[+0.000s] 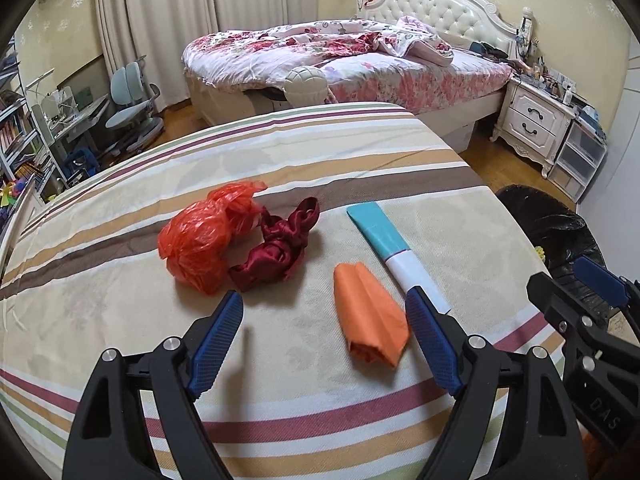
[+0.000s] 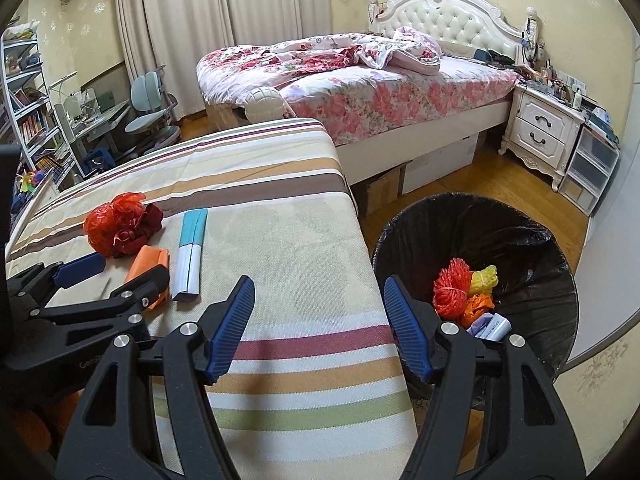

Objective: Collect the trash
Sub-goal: 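Grasp the orange cloth with the left tool while the right tool grasps the teal-and-white tube, then carry the orange cloth and teal tube over the black bin, then open both tools over the bin to drop the cloth and tube, then move both open tools back over the red bag and dark red cloth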

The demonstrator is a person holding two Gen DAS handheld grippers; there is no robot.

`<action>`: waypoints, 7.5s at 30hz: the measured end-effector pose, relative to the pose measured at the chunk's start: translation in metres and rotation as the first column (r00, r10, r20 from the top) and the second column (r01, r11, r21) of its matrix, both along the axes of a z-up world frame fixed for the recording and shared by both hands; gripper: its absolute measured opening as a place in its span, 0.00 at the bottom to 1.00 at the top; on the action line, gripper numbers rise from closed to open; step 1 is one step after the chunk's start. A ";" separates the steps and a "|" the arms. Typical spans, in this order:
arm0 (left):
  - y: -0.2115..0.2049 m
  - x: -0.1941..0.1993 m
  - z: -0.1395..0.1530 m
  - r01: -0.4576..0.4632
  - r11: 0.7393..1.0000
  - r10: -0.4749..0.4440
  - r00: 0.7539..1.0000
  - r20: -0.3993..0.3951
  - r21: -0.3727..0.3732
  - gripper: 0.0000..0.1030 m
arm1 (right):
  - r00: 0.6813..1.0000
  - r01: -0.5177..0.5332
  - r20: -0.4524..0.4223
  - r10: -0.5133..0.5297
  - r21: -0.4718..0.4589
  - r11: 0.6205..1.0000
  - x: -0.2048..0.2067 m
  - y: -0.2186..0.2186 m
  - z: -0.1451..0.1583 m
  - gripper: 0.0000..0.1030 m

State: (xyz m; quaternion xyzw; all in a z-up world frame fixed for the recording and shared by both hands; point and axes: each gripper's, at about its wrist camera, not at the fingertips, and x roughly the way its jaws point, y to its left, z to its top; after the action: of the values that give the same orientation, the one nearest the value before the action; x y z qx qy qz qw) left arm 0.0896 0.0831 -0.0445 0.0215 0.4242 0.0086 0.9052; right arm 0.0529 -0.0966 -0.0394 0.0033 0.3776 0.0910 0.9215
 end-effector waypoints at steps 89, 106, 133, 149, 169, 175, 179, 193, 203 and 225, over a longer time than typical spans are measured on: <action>0.098 -0.074 0.008 -0.099 0.992 0.105 0.992 0.077 -0.078 0.31 | 0.980 -0.196 -0.052 0.193 -0.042 0.980 -0.025 0.079 -0.003 0.15; 0.029 -0.074 0.038 0.007 0.996 0.012 0.977 0.212 -0.092 0.31 | 0.995 -0.077 0.062 0.076 0.016 0.997 -0.051 0.016 0.026 0.15; -0.116 -0.005 0.041 0.249 0.967 -0.229 0.943 0.241 -0.056 0.31 | 0.967 0.220 0.137 -0.217 -0.006 0.976 -0.015 -0.110 0.029 0.15; -0.160 0.029 0.023 0.293 0.956 -0.286 0.939 0.192 -0.011 0.31 | 0.951 0.296 0.096 -0.295 0.005 0.955 0.014 -0.144 0.009 0.15; -0.172 0.039 0.011 0.287 0.958 -0.287 0.948 0.140 0.022 0.64 | 0.933 0.355 0.069 -0.353 -0.012 0.935 0.024 -0.159 -0.005 0.38; -0.158 0.037 0.014 0.253 0.967 -0.253 0.957 0.145 0.015 0.70 | 0.926 0.372 0.081 -0.369 -0.028 0.928 0.017 -0.157 -0.003 0.58; -0.146 0.034 0.015 0.228 0.974 -0.228 0.963 0.141 0.020 0.72 | 0.928 0.367 0.082 -0.364 -0.031 0.930 0.012 -0.151 -0.002 0.71; -0.081 0.009 0.014 0.123 0.992 -0.126 0.984 0.125 0.033 0.74 | 0.944 0.321 0.088 -0.319 -0.017 0.947 0.000 -0.108 0.003 0.91; -0.018 -0.013 0.013 0.010 0.999 -0.015 0.993 0.118 0.036 0.74 | 0.978 0.205 0.050 -0.204 -0.009 0.979 -0.001 -0.052 0.006 0.91; 0.116 -0.040 0.003 -0.225 0.974 0.223 0.974 0.046 0.031 0.74 | 0.986 -0.164 -0.028 0.162 -0.073 0.984 0.001 0.115 -0.002 0.91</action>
State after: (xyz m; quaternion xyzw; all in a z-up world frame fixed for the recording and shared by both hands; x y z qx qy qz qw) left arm 0.0493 0.1992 -0.0416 -0.0105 0.4043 0.1188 0.9068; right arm 0.0534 0.0180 -0.0411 -0.0613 0.3899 0.1519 0.9062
